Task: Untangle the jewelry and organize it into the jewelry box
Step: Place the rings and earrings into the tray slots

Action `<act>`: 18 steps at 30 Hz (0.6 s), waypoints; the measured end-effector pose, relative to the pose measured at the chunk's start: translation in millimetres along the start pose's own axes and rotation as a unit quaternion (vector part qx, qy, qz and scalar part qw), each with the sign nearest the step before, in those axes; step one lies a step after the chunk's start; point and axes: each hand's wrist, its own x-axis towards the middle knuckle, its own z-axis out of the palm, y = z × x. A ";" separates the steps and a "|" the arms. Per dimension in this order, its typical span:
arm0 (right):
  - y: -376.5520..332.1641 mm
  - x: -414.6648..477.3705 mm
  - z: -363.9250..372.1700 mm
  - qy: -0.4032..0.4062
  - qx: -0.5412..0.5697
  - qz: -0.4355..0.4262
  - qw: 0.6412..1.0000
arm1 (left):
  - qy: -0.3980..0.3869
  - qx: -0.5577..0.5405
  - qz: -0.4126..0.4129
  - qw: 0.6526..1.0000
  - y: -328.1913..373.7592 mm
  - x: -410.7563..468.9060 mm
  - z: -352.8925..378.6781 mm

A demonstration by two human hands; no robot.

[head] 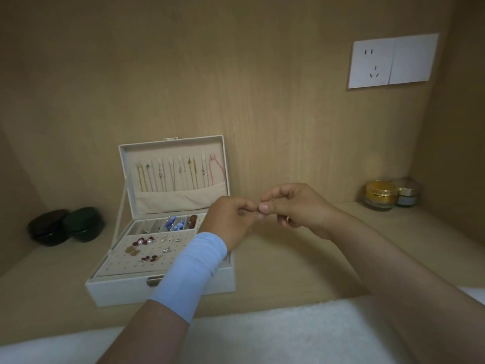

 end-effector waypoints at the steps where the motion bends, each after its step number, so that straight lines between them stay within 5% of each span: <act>1: -2.6 0.0 6.7 0.004 0.007 -0.016 1.000 | 0.007 -0.008 0.000 1.000 -2.8 -2.3 -7.1; 8: -29.0 -3.1 51.9 -0.006 -0.016 -0.097 0.995 | 0.011 -0.120 -0.024 0.992 -12.3 -26.5 -57.6; 12: -35.8 8.3 72.7 0.001 -0.148 -0.185 0.972 | -0.011 -0.122 -0.012 0.992 -18.8 -35.8 -89.4; 18: -46.7 13.7 109.4 -0.063 -0.176 -0.255 0.949 | -0.051 -0.120 -0.053 0.990 -42.3 -50.9 -125.9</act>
